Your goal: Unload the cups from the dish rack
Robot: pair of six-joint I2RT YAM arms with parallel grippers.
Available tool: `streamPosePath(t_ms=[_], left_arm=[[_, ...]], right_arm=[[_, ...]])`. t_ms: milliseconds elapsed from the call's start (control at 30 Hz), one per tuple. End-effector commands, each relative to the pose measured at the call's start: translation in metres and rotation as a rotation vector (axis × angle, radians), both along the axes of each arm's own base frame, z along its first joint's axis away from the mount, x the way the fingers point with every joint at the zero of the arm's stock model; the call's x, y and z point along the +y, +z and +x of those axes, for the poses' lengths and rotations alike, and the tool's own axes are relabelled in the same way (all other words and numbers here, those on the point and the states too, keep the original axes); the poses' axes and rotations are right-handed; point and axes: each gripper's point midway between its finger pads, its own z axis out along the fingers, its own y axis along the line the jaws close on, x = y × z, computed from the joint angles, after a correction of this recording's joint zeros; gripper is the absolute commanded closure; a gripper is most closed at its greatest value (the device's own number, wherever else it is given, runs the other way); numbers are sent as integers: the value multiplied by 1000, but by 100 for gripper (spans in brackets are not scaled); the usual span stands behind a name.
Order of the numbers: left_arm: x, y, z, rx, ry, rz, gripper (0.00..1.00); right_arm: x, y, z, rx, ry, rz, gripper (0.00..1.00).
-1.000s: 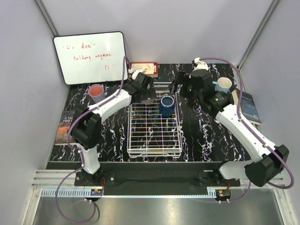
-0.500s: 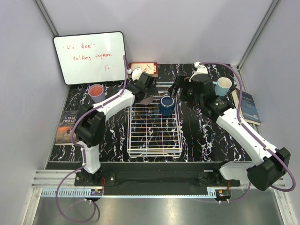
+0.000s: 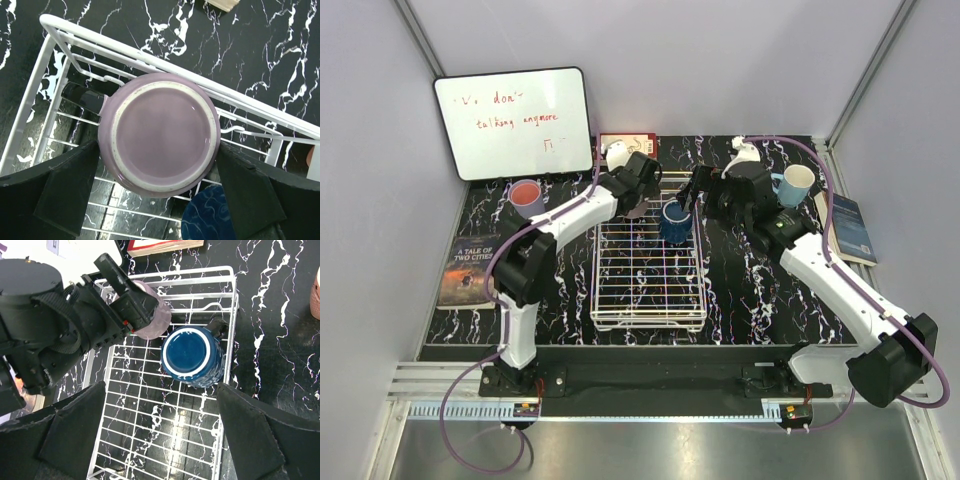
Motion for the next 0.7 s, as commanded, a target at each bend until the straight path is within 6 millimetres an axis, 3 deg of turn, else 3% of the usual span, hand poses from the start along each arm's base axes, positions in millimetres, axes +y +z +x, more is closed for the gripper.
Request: streamPosePath(t_ms=[0, 300, 500, 667], left_arm=[[14, 7, 24, -64, 106, 38, 1], [16, 14, 9, -44, 29, 87, 1], [10, 77, -3, -182, -7, 93, 1], [2, 106, -14, -225, -61, 115, 1]], right_arm=[[6, 13, 2, -53, 20, 21, 0], [4, 10, 0, -48, 13, 24, 0], [5, 13, -2, -48, 12, 45, 0], [0, 21, -5, -66, -1, 55, 1]])
